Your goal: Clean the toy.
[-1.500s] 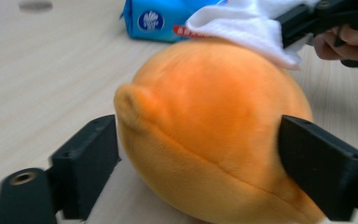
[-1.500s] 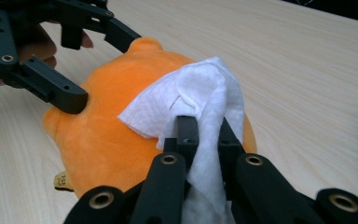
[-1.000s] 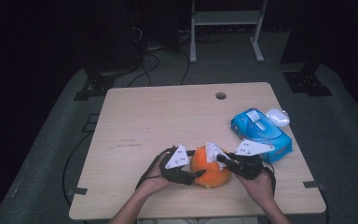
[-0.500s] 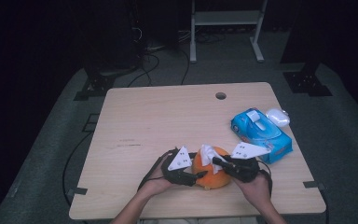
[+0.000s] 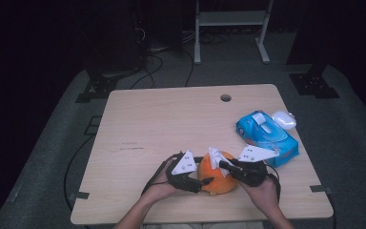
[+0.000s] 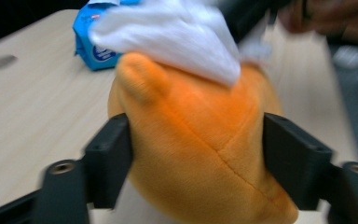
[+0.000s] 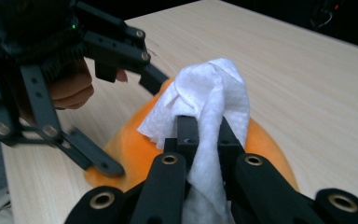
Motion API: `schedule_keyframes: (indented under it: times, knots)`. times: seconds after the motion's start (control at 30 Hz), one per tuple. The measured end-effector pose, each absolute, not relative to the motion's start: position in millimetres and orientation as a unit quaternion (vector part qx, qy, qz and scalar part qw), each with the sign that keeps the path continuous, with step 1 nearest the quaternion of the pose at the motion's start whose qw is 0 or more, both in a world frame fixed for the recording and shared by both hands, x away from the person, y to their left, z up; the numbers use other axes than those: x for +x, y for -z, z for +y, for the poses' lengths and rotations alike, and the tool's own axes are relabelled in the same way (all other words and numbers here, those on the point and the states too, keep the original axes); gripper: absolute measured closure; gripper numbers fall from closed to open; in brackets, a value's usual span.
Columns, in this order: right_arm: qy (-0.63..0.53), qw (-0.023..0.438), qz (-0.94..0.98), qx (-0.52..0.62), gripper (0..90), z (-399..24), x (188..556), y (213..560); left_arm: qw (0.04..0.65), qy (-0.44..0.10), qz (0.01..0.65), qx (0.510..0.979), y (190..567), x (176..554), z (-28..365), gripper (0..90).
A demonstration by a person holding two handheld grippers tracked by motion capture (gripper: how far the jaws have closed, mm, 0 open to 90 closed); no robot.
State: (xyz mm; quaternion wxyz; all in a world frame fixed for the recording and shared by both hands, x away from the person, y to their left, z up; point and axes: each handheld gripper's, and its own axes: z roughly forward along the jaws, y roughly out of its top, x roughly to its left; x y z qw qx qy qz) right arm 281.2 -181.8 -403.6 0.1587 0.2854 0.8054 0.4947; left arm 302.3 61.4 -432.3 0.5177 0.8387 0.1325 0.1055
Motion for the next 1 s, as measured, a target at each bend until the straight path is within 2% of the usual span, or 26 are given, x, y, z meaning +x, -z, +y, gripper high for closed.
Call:
schedule_keyframes:
  times: [0.07,0.1,0.23,0.3,0.4,0.53,0.63,0.87,1.0]
  knots:
    - [-0.498,0.123,0.808,0.291,84.6,-185.5,283.0,407.3,0.533,-0.067,0.166,0.827,433.1,306.7,62.1,22.0]
    - [-0.502,0.114,0.807,0.291,84.6,-185.8,281.7,408.4,0.532,-0.068,0.166,0.828,433.6,307.3,62.0,22.1]
    - [-0.504,0.120,0.804,0.292,84.6,-184.9,280.5,403.3,0.522,-0.097,0.145,0.835,433.8,303.3,59.2,33.0]
    - [-0.508,0.124,0.801,0.291,84.6,-181.9,280.1,401.1,0.512,-0.117,0.128,0.841,432.9,299.7,56.9,35.4]
    - [-0.506,0.129,0.804,0.285,84.6,-177.8,279.2,401.7,0.504,-0.129,0.115,0.847,433.3,298.0,58.9,36.9]
    - [-0.493,0.151,0.796,0.317,84.6,-195.2,288.4,403.7,0.505,-0.125,0.110,0.847,434.5,298.7,63.0,37.6]
    - [-0.495,0.117,0.787,0.348,84.6,-210.6,295.3,410.6,0.514,-0.108,0.120,0.842,433.7,299.6,60.5,35.2]
    - [-0.524,0.110,0.794,0.288,84.3,-179.8,281.9,399.0,0.504,-0.128,0.086,0.850,431.7,292.1,56.6,36.8]
    - [-0.513,0.122,0.798,0.293,84.5,-181.6,283.0,398.3,0.504,-0.131,0.083,0.850,432.3,291.6,58.4,37.8]
